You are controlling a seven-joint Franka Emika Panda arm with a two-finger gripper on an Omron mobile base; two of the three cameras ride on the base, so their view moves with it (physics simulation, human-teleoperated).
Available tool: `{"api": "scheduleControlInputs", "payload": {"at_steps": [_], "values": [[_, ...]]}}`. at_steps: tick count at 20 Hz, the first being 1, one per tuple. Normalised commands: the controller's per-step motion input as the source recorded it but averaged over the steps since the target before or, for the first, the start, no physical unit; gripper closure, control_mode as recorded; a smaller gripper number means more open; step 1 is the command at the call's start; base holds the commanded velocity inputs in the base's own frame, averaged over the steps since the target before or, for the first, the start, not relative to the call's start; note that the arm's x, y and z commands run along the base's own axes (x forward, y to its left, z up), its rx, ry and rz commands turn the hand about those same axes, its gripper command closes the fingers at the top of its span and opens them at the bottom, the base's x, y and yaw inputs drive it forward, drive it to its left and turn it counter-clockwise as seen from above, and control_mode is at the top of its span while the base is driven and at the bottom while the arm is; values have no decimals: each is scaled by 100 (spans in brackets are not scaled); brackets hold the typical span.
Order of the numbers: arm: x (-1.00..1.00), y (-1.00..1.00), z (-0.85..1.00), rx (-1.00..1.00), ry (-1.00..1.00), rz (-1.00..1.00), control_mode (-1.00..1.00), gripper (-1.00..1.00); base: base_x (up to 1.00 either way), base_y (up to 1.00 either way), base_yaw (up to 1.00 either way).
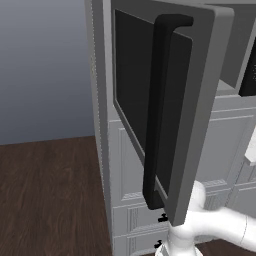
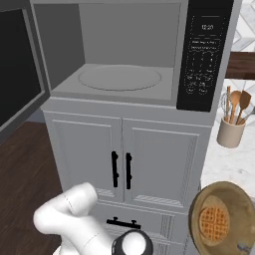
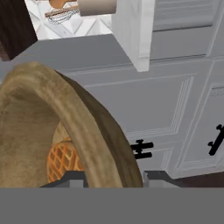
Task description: Open the microwave, place the bowl with waffle inside the microwave, then close the microwave door and turn it on.
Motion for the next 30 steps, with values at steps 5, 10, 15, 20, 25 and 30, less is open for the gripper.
{"api": "scheduleControlInputs", "payload": {"at_steps": [5, 10, 15, 20, 25, 30], "values": [[-14, 100, 98, -9, -1, -3, -100, 100, 0, 0, 0], [-21, 100, 97, -21, 3, -8, -100, 100, 0, 0, 0], [-17, 100, 76, -17, 0, -22, -100, 100, 0, 0, 0], [0, 100, 93, -6, 0, -23, -100, 100, 0, 0, 0], [0, 100, 100, -1, 0, -17, -100, 100, 0, 0, 0], [0, 100, 99, 0, 0, -20, -100, 100, 0, 0, 0]]}}
